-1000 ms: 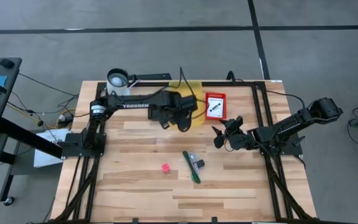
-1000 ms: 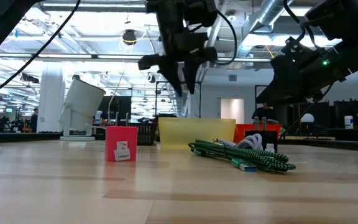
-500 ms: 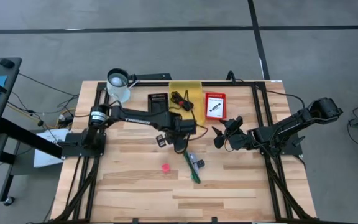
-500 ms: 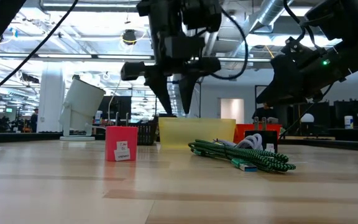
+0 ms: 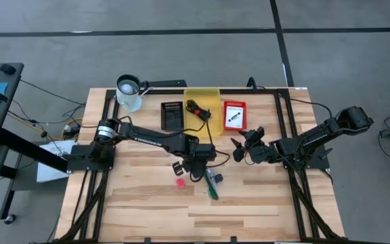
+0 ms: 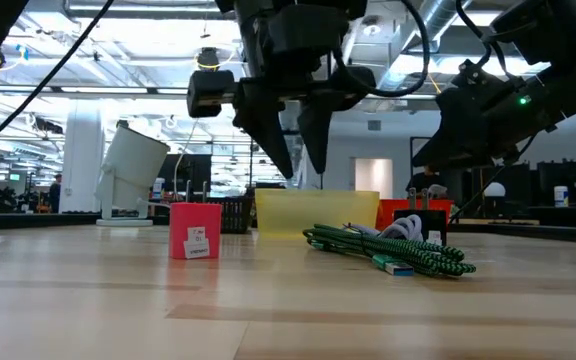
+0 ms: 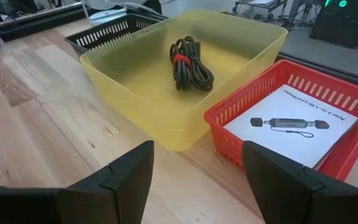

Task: Pick and place items into bin
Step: Put the green charger cable into the yellow bin

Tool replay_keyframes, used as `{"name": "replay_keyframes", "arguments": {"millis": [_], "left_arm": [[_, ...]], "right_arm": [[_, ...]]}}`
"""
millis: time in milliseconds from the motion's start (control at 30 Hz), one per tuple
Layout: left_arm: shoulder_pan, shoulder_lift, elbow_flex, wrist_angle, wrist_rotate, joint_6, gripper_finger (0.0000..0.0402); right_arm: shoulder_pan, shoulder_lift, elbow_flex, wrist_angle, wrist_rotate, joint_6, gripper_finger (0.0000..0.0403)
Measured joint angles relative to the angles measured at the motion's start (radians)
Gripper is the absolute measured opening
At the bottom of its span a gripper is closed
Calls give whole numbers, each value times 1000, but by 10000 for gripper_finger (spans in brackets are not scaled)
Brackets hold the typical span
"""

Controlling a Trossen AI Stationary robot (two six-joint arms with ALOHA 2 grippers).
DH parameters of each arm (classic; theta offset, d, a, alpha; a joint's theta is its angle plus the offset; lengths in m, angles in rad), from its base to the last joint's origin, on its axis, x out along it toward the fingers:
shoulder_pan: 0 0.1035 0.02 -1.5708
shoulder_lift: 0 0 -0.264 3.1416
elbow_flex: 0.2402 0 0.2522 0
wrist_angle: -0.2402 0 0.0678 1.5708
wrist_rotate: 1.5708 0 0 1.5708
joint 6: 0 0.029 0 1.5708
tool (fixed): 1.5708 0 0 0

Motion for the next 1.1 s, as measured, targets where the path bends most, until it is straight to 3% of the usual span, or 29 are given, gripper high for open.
{"name": "replay_keyframes", "arguments": {"millis": [400,1100], "left_arm": [[-11,76,6,21,-10,-18,150],[-12,82,6,53,-11,-29,150]], "right_arm": [[0,0,0,2,-16,1,240],[0,2,0,0,-16,1,240]]}}
